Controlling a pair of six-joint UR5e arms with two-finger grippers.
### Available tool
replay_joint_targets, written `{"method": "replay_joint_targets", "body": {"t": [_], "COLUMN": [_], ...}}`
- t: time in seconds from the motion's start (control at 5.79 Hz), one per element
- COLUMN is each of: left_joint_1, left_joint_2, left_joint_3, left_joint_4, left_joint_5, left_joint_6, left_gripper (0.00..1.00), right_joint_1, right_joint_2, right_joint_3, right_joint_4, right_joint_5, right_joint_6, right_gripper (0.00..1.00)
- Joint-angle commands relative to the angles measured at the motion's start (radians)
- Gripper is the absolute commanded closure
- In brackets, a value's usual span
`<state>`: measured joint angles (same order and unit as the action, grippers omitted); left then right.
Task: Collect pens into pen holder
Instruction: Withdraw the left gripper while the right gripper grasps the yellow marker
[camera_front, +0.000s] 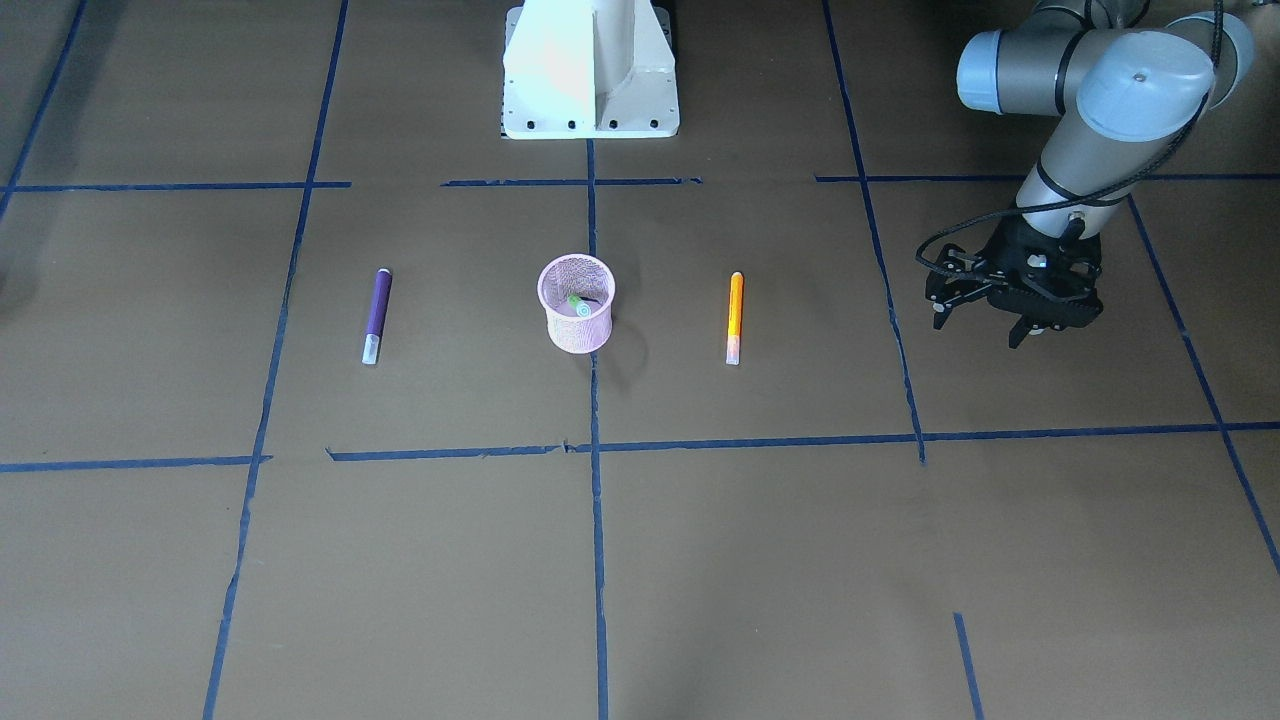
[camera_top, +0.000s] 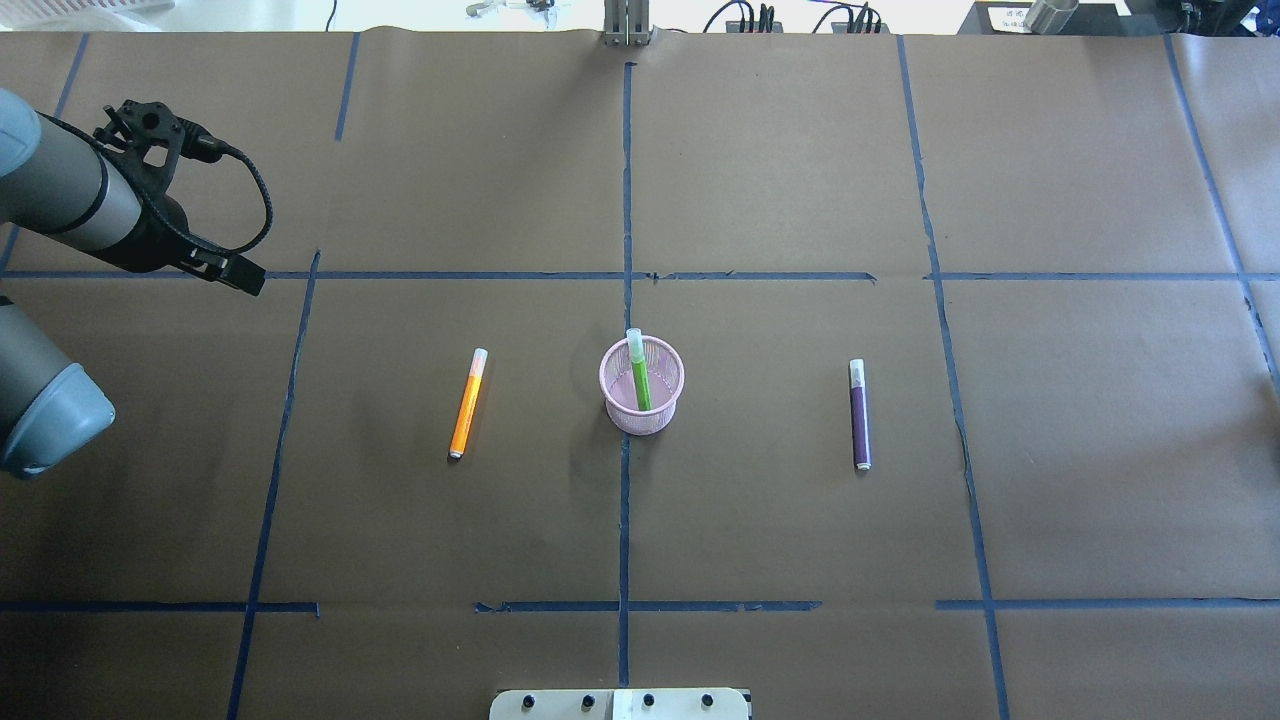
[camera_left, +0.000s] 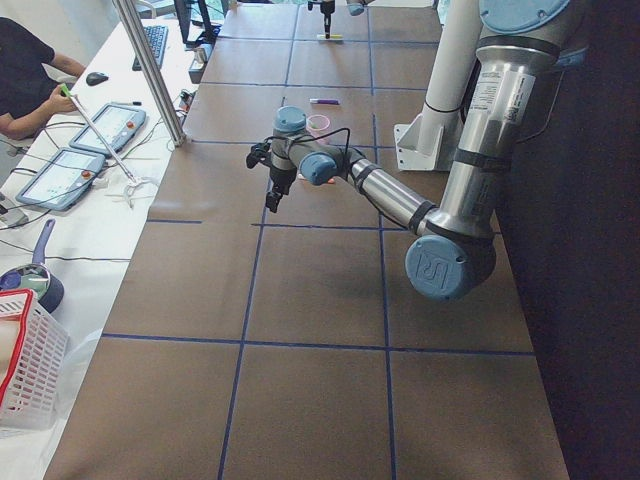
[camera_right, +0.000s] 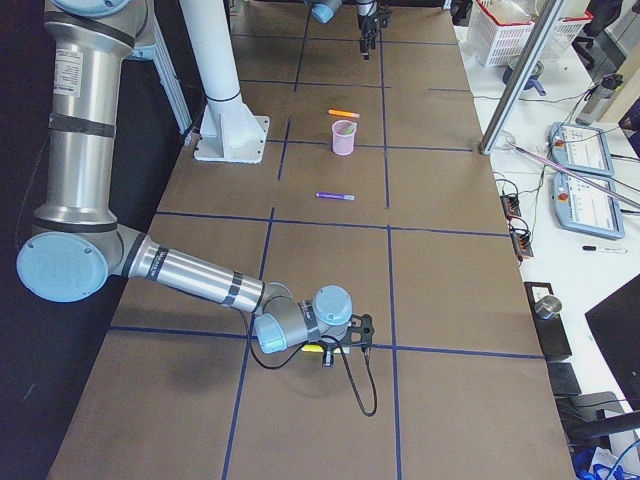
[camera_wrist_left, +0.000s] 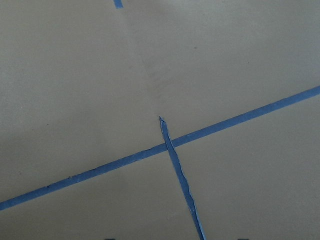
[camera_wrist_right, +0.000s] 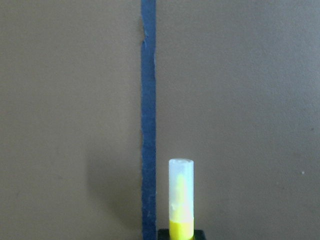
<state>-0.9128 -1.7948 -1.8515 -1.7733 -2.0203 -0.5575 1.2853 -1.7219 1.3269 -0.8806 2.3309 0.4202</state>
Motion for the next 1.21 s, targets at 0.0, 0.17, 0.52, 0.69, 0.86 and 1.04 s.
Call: {"method": "replay_joint_targets", "body": {"t": [0.0,0.17,0.52,0.69,0.86,1.04], "left_joint_1": [-0.001,-0.003,-0.003,-0.003,-0.003,-0.003], "left_joint_2": [0.000,0.020,0.041,0.043,0.045,0.057], "left_joint_3": [0.000,0.000,0.000,0.002,0.000,0.000], "left_joint_4": [0.000,0.000,-0.011,-0.011,-0.011,-0.012], "left_joint_5": [0.000,0.000,-0.002,-0.002,-0.002,-0.002], "left_joint_6": [0.001,0.017,0.056,0.057,0.056,0.057], "left_gripper": [0.14,0.14,0.14,0.14,0.14,0.10], "right_joint_1": [0.002,-0.004,-0.128,-0.158,-0.231,-0.356], "right_joint_2": [-0.063,-0.094,-0.073,-0.055,-0.006,0.058], "right_joint_3": [0.186,0.328,0.548,0.610,0.705,0.756], "right_joint_4": [-0.007,0.005,0.005,0.006,0.005,0.003], "right_joint_5": [0.022,0.015,-0.026,-0.041,-0.098,-0.260], "right_joint_6": [0.034,0.195,0.302,0.369,0.490,0.660], "right_gripper": [1.00,1.00,1.00,1.00,1.00,1.00]}}
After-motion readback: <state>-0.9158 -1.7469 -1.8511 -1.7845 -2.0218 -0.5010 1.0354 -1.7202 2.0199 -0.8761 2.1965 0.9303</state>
